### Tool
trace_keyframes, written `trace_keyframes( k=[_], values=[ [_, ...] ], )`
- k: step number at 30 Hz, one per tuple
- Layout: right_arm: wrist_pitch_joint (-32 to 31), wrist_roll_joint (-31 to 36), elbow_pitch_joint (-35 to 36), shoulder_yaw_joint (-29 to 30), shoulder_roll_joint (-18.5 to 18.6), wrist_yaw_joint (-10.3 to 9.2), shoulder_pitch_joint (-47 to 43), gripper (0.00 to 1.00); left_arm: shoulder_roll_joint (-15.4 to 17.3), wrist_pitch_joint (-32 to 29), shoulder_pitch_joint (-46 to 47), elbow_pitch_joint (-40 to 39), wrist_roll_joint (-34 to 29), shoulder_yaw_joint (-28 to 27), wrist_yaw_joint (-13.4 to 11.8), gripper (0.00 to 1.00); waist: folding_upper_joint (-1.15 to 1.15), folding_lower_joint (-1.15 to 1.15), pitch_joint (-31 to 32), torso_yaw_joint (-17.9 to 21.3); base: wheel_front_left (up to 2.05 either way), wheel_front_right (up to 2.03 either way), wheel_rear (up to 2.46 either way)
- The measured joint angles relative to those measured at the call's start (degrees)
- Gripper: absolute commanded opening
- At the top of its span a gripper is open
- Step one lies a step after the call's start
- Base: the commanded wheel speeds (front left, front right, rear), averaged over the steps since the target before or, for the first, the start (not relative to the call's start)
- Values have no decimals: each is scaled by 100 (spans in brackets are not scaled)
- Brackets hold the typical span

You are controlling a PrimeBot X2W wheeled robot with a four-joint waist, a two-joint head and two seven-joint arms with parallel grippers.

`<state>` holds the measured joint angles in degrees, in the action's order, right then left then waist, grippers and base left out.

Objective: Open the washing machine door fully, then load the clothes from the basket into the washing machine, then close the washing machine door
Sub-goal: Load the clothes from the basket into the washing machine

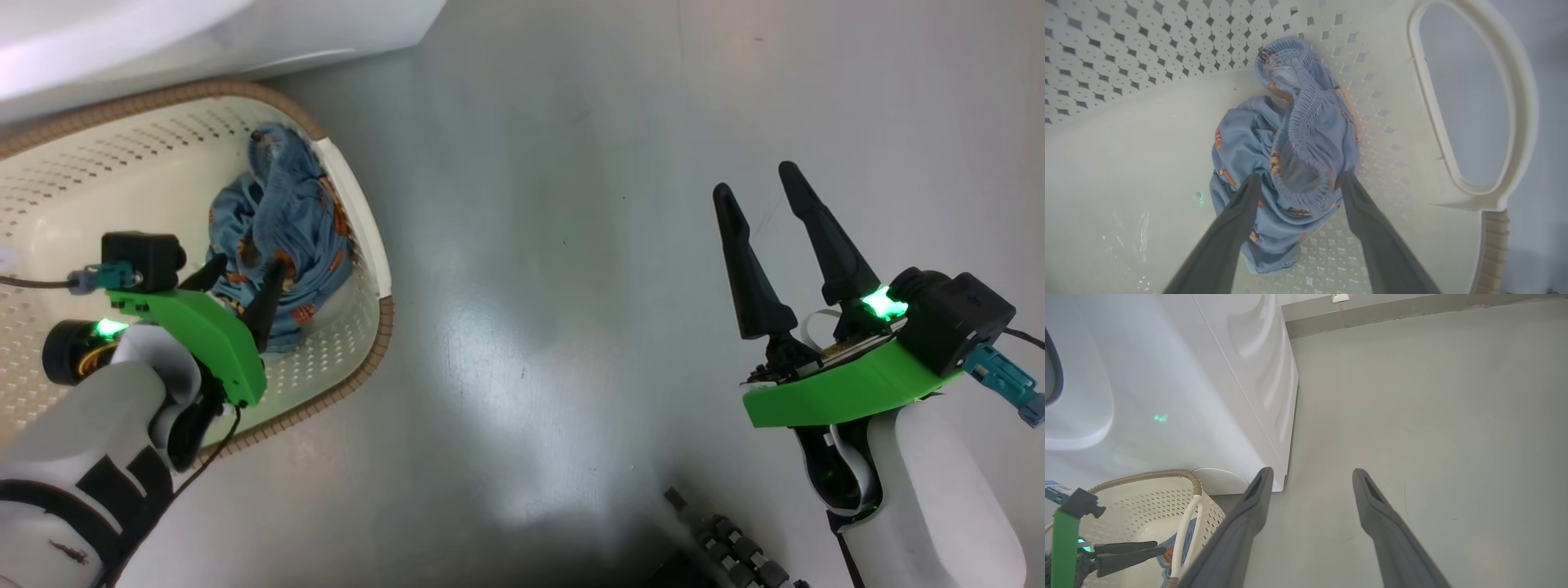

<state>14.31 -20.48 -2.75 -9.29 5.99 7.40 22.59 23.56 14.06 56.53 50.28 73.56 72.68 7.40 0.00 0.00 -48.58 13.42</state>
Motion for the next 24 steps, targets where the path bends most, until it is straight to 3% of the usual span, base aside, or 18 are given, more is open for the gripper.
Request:
trace_keyframes(
  k=[3, 4, 5, 7, 24],
  values=[
    [0, 19, 40, -2, 1, 0, 0, 100, 24, -66, 38, -7, 81, 58, 0, 98, 0, 0, -54, 17, 0, 0, 0],
    [0, 20, 48, -2, 1, 0, 0, 100, 33, -98, 53, -10, 104, 73, 0, 79, 0, 0, -70, 20, 0, 0, 0],
    [0, 26, 57, -2, 1, 0, 0, 100, 37, -100, 75, -12, 136, 87, 0, 44, 0, 0, -82, 22, 0, 0, 0],
    [0, 33, 66, -3, 0, 0, 0, 100, 37, -119, 118, -26, 194, 100, 0, 0, 0, 0, -92, 20, 0, 0, 0],
    [0, 67, -15, 66, 85, 0, 2, 100, -71, 16, 83, -207, 602, 110, 0, 0, 0, 0, 260, -248, 0, 0, 0]
  ],
)
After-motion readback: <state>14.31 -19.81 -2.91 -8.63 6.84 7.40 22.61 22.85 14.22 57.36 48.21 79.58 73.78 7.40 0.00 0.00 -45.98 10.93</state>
